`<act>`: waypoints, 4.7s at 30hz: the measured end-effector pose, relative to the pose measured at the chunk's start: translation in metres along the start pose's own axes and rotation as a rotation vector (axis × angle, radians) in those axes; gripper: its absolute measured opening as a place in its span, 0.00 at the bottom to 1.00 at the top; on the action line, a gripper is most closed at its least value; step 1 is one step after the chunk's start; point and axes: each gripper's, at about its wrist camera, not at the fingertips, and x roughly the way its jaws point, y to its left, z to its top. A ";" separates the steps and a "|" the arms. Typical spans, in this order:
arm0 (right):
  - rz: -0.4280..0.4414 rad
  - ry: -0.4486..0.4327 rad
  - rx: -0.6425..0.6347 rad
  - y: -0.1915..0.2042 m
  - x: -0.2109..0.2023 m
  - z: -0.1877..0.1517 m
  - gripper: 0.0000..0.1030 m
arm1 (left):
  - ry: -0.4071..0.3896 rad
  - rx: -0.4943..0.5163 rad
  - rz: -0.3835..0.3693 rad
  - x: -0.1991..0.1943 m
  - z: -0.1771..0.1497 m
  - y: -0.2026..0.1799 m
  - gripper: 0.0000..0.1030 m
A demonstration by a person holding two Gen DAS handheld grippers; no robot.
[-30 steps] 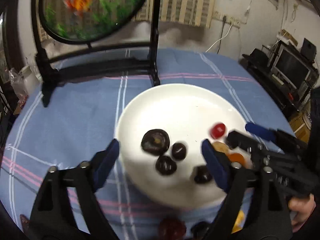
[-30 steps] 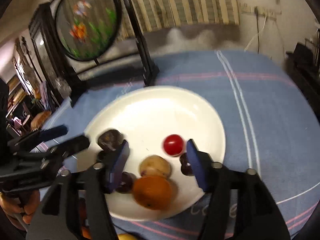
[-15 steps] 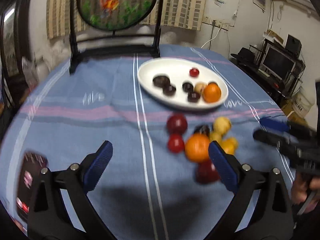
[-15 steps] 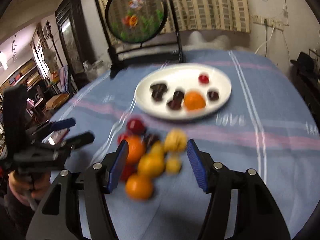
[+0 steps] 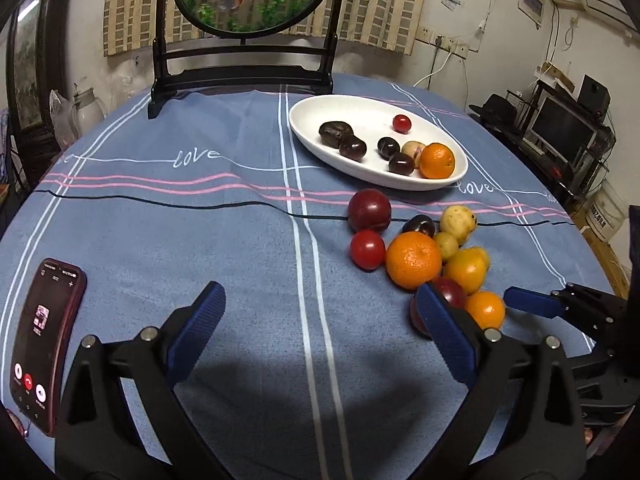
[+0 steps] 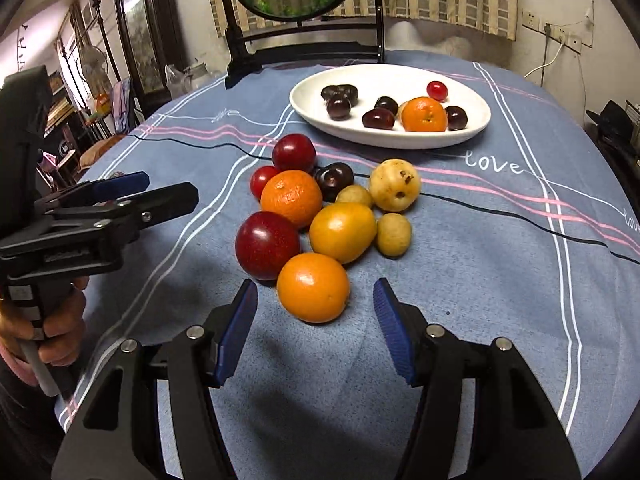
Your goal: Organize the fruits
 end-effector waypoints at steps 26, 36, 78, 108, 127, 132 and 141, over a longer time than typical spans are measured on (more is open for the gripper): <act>0.121 -0.074 0.136 -0.051 -0.017 0.013 0.39 | 0.064 0.003 -0.079 0.011 -0.001 -0.002 0.95; 0.152 -0.268 0.260 -0.091 -0.036 0.026 0.40 | 0.056 0.170 -0.153 0.015 -0.009 -0.065 0.94; -0.281 -0.057 0.268 -0.183 -0.034 -0.005 0.37 | 0.155 0.132 -0.181 0.038 -0.011 -0.066 0.70; 0.067 -0.178 0.129 -0.077 -0.027 0.024 0.37 | 0.164 0.076 -0.205 0.034 -0.012 -0.061 0.41; 0.008 -0.261 0.255 -0.127 0.047 0.142 0.37 | 0.077 0.064 -0.070 0.107 0.146 -0.055 0.41; 0.009 -0.211 0.270 -0.143 0.080 0.160 0.37 | 0.118 0.043 -0.012 0.145 0.161 -0.048 0.41; 0.013 -0.174 0.253 -0.145 0.088 0.164 0.53 | 0.114 0.031 0.045 0.149 0.166 -0.040 0.66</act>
